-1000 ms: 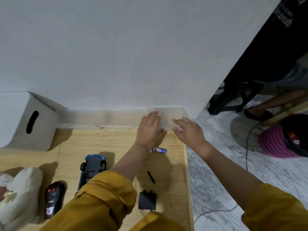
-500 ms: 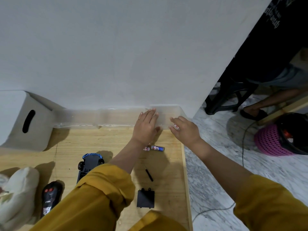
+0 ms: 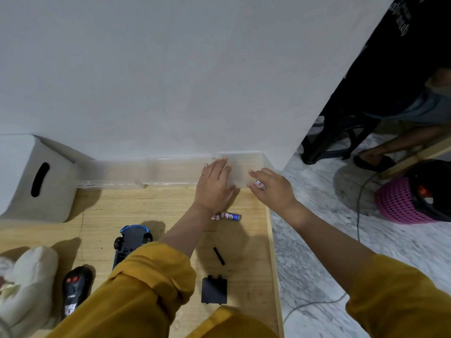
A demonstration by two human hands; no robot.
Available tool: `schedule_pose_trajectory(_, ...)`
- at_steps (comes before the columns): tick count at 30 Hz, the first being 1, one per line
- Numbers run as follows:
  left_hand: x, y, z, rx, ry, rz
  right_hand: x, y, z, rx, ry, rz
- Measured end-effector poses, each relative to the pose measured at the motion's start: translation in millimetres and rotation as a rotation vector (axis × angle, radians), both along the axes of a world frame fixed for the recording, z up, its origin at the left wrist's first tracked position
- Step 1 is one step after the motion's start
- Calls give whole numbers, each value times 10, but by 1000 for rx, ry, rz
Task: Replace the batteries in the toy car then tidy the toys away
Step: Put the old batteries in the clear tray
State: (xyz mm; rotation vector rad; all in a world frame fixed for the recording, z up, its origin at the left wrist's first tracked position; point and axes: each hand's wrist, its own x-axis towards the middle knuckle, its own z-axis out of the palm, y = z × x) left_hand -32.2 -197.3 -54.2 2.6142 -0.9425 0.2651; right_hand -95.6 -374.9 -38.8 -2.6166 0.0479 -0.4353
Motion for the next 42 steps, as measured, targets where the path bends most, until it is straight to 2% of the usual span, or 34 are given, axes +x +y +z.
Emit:
schedule_pose_trajectory(12,36,-12,38,5,4,-19,-5,-7,62,16,82,14)
schedule_pose_trajectory(17,37,11,37,27,19,-34,2,-30,104,-14,54,39)
schedule_pose_trajectory(22,-12,71,98,27,70,-37,50,-64,279,-50,218,26)
schedule_pose_trajectory(27,-32,31,173,15,26,38,107,-101,541,130,199,-76)
schedule_pose_trajectory(31,-65,50,178,18,-154,59,239,-114,684,324,78,-129)
schedule_pose_trajectory(37,-42,35,338,143,-88,135,233,97,640,583,-64,-314)
schedule_pose_trajectory(42,5,37,396,222,-24,185,212,300,465,632,-81,-291)
